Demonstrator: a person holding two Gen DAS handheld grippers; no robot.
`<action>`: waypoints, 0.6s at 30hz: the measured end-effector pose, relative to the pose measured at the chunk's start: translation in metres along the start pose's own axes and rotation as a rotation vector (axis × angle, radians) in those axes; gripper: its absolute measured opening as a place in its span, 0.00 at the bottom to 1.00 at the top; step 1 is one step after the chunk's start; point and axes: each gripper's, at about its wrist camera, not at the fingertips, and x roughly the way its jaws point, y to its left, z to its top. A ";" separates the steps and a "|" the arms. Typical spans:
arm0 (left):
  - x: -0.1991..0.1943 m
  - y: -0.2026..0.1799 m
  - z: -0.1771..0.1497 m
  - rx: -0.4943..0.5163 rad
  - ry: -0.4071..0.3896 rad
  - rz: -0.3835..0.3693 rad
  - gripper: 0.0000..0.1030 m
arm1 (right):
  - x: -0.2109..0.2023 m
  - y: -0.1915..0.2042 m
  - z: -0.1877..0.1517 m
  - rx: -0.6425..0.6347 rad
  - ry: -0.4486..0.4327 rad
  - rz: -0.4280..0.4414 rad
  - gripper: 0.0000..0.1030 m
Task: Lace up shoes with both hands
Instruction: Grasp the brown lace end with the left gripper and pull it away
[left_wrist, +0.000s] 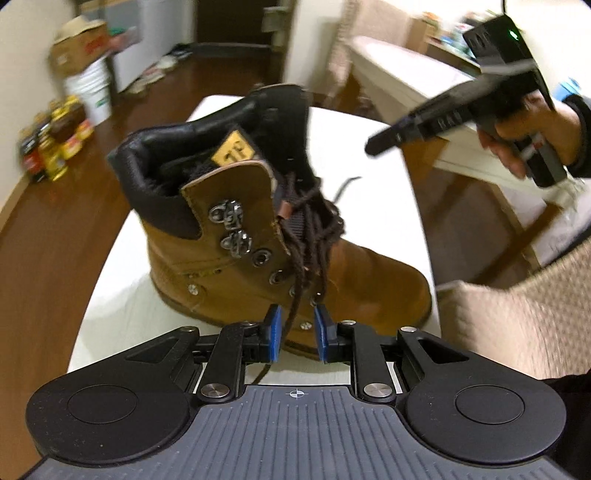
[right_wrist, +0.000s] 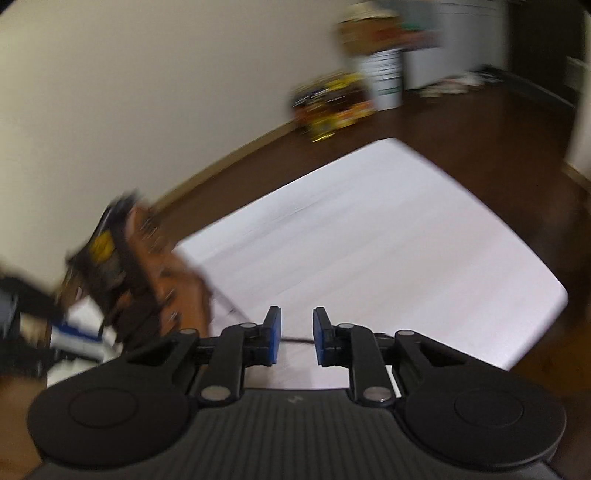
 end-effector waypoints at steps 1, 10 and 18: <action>0.002 0.000 -0.001 -0.021 0.008 0.017 0.20 | 0.008 0.000 0.004 -0.054 0.010 0.051 0.20; 0.014 -0.012 -0.005 -0.142 0.066 0.155 0.20 | 0.049 -0.005 0.019 -0.153 0.109 0.236 0.20; 0.003 -0.011 -0.013 -0.013 0.105 0.198 0.21 | 0.040 0.005 0.000 -0.080 0.159 0.353 0.20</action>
